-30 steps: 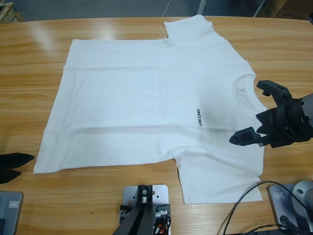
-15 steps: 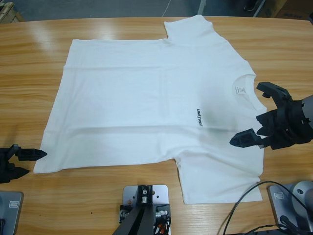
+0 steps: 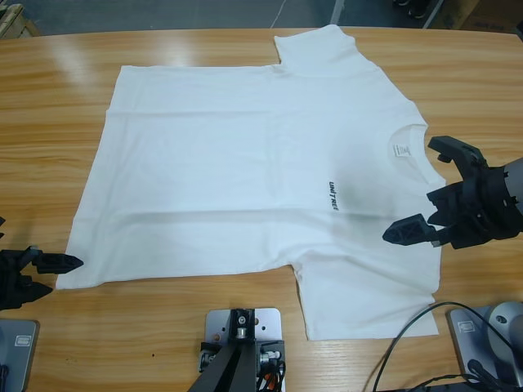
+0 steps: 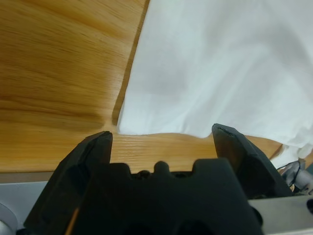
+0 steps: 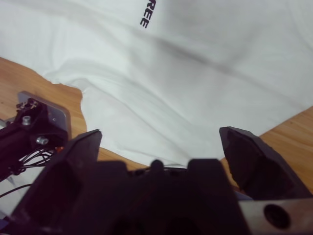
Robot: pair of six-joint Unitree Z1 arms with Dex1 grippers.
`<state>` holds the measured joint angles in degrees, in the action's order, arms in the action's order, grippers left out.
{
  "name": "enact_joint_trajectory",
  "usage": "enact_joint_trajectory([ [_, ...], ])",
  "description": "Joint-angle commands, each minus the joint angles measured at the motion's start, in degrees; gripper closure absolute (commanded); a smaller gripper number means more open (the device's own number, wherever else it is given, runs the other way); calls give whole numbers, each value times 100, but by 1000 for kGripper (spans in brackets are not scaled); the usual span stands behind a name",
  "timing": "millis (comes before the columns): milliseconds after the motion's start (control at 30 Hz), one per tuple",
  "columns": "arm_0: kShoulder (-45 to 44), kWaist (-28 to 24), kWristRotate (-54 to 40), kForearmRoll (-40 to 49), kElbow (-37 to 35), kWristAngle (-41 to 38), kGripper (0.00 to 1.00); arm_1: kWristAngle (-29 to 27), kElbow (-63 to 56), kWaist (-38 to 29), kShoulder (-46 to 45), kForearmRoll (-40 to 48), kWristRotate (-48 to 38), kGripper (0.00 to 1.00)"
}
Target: Fold clothes
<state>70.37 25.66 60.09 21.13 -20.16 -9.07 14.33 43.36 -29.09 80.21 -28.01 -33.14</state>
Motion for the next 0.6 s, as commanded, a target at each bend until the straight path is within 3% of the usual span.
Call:
enact_joint_trajectory([
  [33, 127, 300, 212, 25, -46, 39, 211, 163, -212, 79, -85, 41, -26, 0],
  [167, 198, 507, 274, -54, -17, 325, 222, 158, -225, 77, -127, 41, -26, 0],
  [300, 337, 539, 281, -107, -44, 522, 338, 158, -258, 79, -225, 41, -26, 0],
  [600, 361, 677, 390, -132, -49, 682, 324, 160, -284, 77, -276, 41, -34, 0],
])
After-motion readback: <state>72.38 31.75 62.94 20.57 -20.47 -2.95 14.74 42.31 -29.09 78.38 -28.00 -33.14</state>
